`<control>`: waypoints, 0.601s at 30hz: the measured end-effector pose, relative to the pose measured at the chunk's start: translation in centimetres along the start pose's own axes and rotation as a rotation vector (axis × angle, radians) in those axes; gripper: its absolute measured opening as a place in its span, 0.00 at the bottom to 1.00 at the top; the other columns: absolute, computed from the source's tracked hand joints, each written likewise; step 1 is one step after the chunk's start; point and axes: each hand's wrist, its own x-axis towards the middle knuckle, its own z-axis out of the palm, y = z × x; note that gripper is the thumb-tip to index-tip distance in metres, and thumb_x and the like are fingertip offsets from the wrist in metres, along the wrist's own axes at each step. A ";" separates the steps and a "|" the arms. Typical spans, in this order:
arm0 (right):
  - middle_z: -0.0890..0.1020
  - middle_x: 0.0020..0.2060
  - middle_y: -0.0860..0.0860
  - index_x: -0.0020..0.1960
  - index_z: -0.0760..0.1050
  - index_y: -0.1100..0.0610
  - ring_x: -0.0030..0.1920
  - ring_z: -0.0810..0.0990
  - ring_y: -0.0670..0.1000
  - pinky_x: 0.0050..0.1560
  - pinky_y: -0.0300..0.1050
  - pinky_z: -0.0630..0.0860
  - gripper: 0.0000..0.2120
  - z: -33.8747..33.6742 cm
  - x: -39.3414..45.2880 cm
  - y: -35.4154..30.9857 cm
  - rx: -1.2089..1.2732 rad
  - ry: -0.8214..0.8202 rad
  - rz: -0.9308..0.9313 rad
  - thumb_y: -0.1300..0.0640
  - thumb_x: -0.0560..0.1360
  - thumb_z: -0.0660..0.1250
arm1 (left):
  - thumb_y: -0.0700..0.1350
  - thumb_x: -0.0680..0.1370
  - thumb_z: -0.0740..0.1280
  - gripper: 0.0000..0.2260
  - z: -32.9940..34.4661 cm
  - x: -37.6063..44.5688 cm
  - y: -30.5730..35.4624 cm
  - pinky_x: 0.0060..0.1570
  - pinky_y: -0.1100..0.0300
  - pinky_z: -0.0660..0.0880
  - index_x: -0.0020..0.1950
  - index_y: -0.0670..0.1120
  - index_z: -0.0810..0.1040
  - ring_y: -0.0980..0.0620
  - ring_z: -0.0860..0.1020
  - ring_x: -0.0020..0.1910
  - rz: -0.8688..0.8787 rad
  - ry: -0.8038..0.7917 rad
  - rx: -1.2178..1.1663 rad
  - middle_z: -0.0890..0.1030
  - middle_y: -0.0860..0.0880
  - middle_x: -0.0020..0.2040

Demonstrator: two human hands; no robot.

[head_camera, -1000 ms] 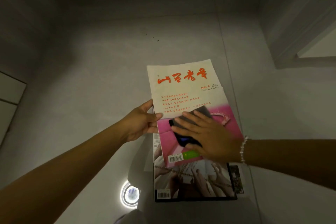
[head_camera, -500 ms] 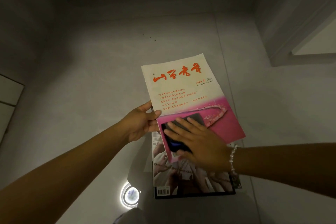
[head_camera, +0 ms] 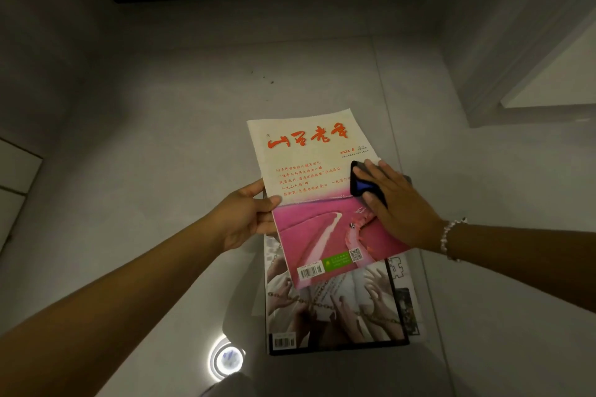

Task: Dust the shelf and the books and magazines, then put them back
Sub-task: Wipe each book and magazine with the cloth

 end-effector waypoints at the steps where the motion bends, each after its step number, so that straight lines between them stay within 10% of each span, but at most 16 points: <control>1: 0.59 0.74 0.46 0.74 0.53 0.46 0.74 0.50 0.44 0.72 0.40 0.45 0.24 -0.4 0.1 -0.6 0.114 0.004 0.041 0.41 0.80 0.48 | 0.33 0.79 0.61 0.22 0.0 -0.2 0.5 0.42 0.51 0.82 0.72 0.48 0.69 0.44 0.84 0.48 0.025 0.003 0.029 0.83 0.44 0.55; 4: 0.77 0.53 0.46 0.63 0.70 0.48 0.54 0.75 0.44 0.53 0.22 0.65 0.13 -2.6 0.5 -2.9 0.385 0.043 0.176 0.51 0.82 0.51 | 0.36 0.79 0.62 0.20 0.1 -1.0 2.5 0.44 0.52 0.82 0.71 0.48 0.70 0.45 0.84 0.48 0.137 0.046 0.185 0.84 0.46 0.53; 7: 0.74 0.36 0.42 0.52 0.71 0.49 0.37 0.72 0.40 0.32 0.27 0.65 0.14 -5.0 1.1 -5.7 0.484 0.079 0.247 0.47 0.82 0.48 | 0.38 0.79 0.63 0.18 0.6 -2.3 4.2 0.43 0.53 0.82 0.69 0.47 0.73 0.45 0.84 0.47 0.240 0.069 0.289 0.84 0.47 0.51; 13: 0.80 0.52 0.52 0.59 0.72 0.50 0.52 0.78 0.52 0.58 0.46 0.73 0.21 -8.2 2.3 -11.2 0.694 0.044 0.254 0.40 0.80 0.48 | 0.39 0.79 0.64 0.17 3.6 -5.0 4.8 0.38 0.56 0.82 0.67 0.50 0.73 0.44 0.84 0.46 0.356 -0.005 0.357 0.84 0.44 0.52; 18: 0.82 0.51 0.61 0.47 0.76 0.55 0.53 0.80 0.59 0.60 0.59 0.74 0.25 -9.2 2.5 -13.5 0.842 0.003 0.322 0.36 0.77 0.53 | 0.45 0.80 0.63 0.16 5.7 -6.3 5.3 0.38 0.61 0.79 0.68 0.51 0.74 0.48 0.82 0.45 0.465 -0.062 0.339 0.83 0.46 0.54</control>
